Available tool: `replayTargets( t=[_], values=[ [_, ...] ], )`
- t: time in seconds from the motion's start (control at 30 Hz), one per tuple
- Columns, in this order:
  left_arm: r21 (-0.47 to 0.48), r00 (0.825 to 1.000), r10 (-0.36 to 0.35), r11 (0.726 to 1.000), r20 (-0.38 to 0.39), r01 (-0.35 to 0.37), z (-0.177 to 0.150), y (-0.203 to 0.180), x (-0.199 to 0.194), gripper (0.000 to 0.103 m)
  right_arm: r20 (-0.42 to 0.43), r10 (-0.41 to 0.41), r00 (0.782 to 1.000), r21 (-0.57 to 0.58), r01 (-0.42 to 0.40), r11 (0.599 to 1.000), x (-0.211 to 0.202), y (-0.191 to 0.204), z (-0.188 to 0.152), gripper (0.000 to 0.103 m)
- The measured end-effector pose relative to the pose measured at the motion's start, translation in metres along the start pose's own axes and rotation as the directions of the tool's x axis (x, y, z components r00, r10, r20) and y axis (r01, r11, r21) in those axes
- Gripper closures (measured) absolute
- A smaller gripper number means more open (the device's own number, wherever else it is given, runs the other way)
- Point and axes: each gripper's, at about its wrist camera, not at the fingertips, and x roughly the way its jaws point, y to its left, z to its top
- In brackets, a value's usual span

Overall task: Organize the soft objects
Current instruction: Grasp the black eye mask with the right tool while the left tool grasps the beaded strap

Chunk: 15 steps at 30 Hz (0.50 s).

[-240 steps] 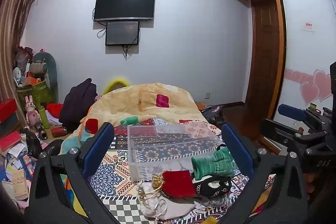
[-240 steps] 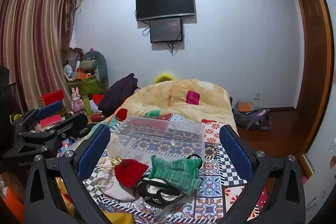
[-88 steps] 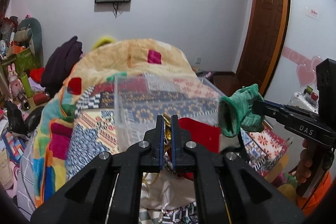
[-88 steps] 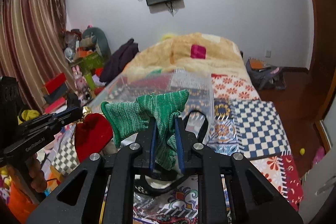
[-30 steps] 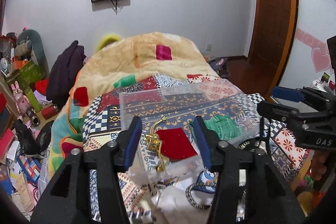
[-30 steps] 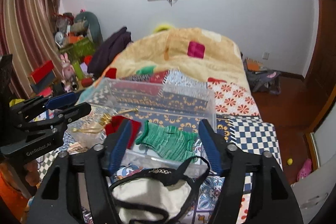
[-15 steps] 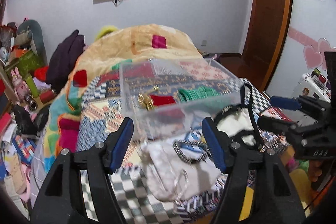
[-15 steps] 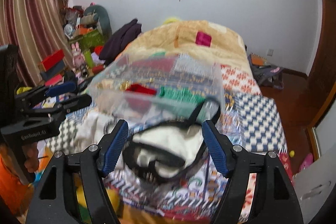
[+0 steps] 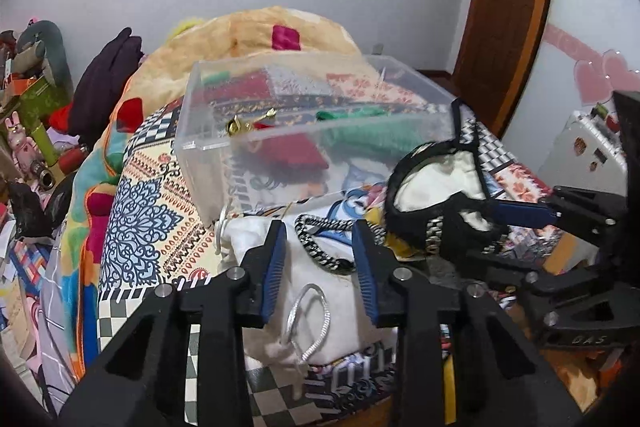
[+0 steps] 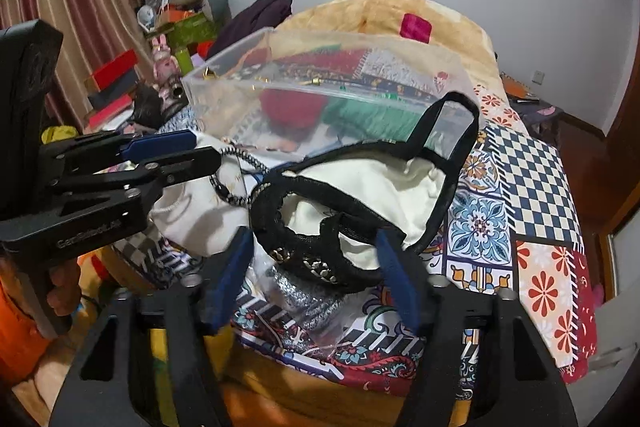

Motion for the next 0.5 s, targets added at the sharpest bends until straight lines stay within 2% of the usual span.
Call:
replayTargets(
  t=[0.07, 0.13, 0.27, 0.3, 0.5],
  values=[
    [-0.011, 1.000, 0.010, 1.000, -0.020, -0.010, -0.002, 0.003, 0.008, 0.072, -0.003, 0.006, 1.000, -0.002, -0.006, 1.000, 0.002, -0.001, -0.002, 0.060],
    [-0.018, 0.999, 0.014, 1.000, -0.031, -0.014, -0.004, 0.007, 0.013, 0.076, -0.002, 0.007, 1.000, -0.002, -0.007, 1.000, 0.002, 0.000, -0.003, 0.065],
    [-0.035, 0.999, 0.000, 0.999, -0.046, -0.001, -0.007, 0.011, 0.019, 0.090, 0.016, 0.012, 1.000, 0.002, -0.012, 1.000, -0.003, 0.001, -0.002, 0.077],
    [-0.037, 0.999, 0.002, 0.999, -0.045, -0.004, -0.007, 0.011, 0.019, 0.094, 0.024, 0.013, 1.000, 0.004, -0.013, 1.000, -0.005, 0.000, -0.002, 0.078],
    [-0.041, 1.000, -0.008, 0.999, -0.022, 0.007, -0.007, 0.014, 0.011, 0.097, 0.072, 0.014, 0.997, 0.024, -0.016, 1.000, -0.018, 0.000, 0.003, 0.084]
  ],
)
